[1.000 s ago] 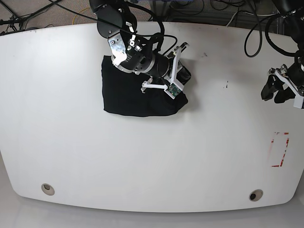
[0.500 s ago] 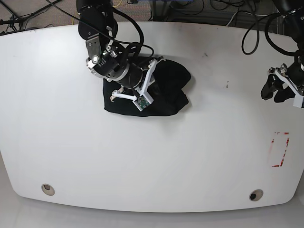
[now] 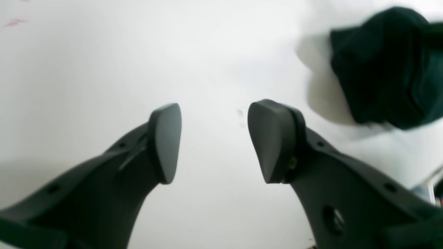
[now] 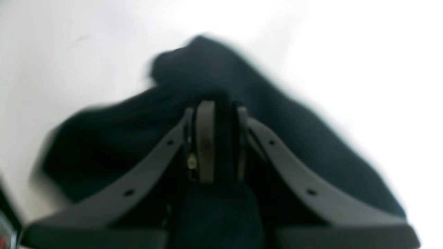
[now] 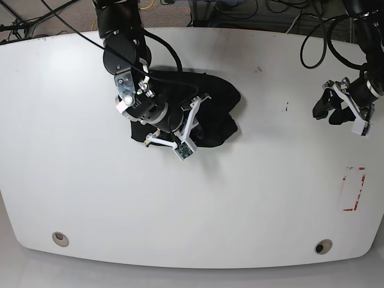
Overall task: Fold the T-shirt properly
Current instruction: 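Grasp the black bundle with both grippers and fold it over once more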
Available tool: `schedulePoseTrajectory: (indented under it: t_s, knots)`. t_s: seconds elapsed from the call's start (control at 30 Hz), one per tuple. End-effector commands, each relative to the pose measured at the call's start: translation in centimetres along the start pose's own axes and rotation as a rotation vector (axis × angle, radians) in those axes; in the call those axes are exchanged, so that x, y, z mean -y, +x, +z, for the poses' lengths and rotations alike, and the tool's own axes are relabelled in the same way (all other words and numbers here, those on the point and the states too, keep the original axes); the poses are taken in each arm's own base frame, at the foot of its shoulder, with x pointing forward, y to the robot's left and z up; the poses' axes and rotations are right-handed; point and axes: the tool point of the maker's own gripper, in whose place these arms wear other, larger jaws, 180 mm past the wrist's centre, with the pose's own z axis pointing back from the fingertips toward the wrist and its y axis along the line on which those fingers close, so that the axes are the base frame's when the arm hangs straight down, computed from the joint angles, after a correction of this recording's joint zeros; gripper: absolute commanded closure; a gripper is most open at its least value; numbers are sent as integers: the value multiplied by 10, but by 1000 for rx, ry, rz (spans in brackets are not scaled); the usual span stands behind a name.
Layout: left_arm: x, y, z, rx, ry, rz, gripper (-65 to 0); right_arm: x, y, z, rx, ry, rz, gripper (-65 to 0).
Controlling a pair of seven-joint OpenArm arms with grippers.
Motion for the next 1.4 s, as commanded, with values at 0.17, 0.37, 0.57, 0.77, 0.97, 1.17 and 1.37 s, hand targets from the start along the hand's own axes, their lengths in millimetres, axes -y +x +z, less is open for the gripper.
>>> schedulePoseTrajectory:
  t_s: [0.17, 0.37, 0.57, 0.77, 0.97, 1.17, 1.37]
  knots:
    - [33, 22, -5, 36, -78, -113, -331, 11, 13, -25, 65, 27, -32, -81]
    - [70, 24, -17, 21, -171, -187, -331, 17, 34, -10, 129, 1, 1, -81]
    - [121, 34, -39, 43, -309, -232, -331, 41, 42, 22, 157, -81, -2, -82]
    - [177, 38, -59, 66, -454, -246, -331, 78, 32, 55, 131, -200, -24, -82]
    - [235, 29, -79, 41, -551, -310, -271, 92, 7, 70, 87, -231, -10, -81]
    - [272, 29, -103, 37, -535, -375, -149, 102, -11, 75, 49, -237, -8, -81]
    - [289, 15, -112, 29, -511, -401, -128, 105, -32, 64, -3, -206, -25, -81]
